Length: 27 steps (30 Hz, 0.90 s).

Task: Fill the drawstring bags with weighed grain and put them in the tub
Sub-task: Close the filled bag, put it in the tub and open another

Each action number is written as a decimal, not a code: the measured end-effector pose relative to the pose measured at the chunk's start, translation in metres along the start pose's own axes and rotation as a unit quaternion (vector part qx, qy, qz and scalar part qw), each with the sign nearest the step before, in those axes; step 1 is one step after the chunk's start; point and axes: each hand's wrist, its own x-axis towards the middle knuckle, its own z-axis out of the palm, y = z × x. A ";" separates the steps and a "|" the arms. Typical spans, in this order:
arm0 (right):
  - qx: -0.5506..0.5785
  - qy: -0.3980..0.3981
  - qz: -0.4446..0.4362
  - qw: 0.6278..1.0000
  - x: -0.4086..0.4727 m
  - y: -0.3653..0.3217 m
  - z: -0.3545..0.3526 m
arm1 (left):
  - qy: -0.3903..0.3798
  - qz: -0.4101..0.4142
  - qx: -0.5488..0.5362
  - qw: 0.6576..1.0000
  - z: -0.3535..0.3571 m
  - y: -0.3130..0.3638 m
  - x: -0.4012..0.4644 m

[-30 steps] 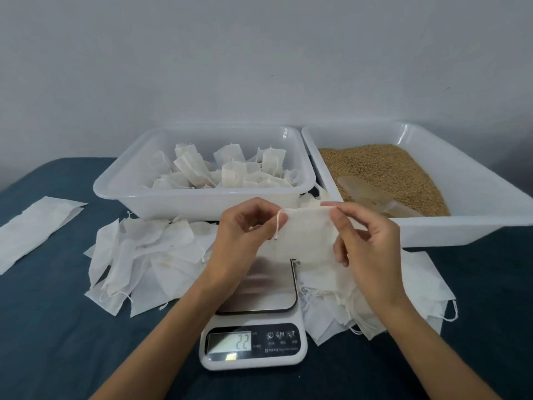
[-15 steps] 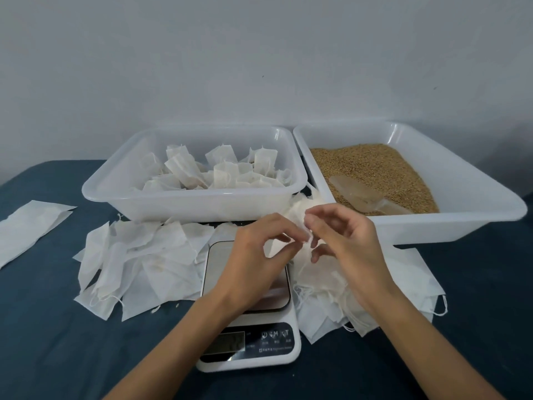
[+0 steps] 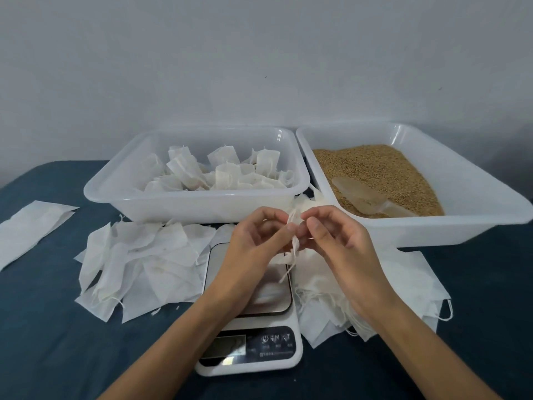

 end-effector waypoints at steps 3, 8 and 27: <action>-0.002 0.005 0.001 1.000 0.000 -0.002 -0.001 | -0.005 0.003 0.009 1.000 -0.003 -0.004 0.002; -0.044 0.018 0.008 0.999 0.001 -0.004 -0.002 | -0.020 0.026 0.032 0.999 -0.004 -0.005 0.002; -0.417 0.037 -0.191 0.888 -0.001 0.008 -0.004 | 0.029 0.063 0.065 0.995 -0.002 0.004 -0.001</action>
